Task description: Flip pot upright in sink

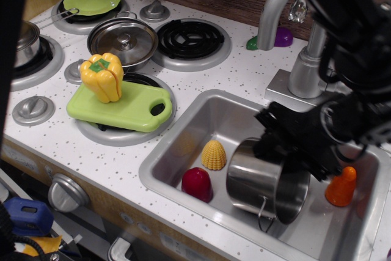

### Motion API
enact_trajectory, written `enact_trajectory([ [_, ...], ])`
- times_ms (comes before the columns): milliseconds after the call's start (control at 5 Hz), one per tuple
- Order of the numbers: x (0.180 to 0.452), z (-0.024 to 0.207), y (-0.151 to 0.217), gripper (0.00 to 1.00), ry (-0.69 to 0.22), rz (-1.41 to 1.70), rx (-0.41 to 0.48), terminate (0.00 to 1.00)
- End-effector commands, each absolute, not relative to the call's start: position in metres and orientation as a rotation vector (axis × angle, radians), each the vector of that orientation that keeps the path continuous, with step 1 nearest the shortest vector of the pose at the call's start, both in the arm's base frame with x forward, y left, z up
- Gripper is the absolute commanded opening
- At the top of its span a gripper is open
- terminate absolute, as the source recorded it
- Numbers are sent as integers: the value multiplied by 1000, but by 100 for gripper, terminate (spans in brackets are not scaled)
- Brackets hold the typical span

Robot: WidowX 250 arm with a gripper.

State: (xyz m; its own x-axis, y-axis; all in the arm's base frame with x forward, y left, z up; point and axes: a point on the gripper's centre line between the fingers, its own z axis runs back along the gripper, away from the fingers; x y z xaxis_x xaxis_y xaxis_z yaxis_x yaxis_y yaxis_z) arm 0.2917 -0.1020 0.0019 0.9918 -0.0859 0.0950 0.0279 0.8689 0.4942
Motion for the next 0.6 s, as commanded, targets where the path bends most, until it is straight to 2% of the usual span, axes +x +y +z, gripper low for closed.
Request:
enact_trajectory([
  [0,294,12,-98,0,-171,-44,413,0],
  [400,294,12,-86,0,-158,-80,343,0],
])
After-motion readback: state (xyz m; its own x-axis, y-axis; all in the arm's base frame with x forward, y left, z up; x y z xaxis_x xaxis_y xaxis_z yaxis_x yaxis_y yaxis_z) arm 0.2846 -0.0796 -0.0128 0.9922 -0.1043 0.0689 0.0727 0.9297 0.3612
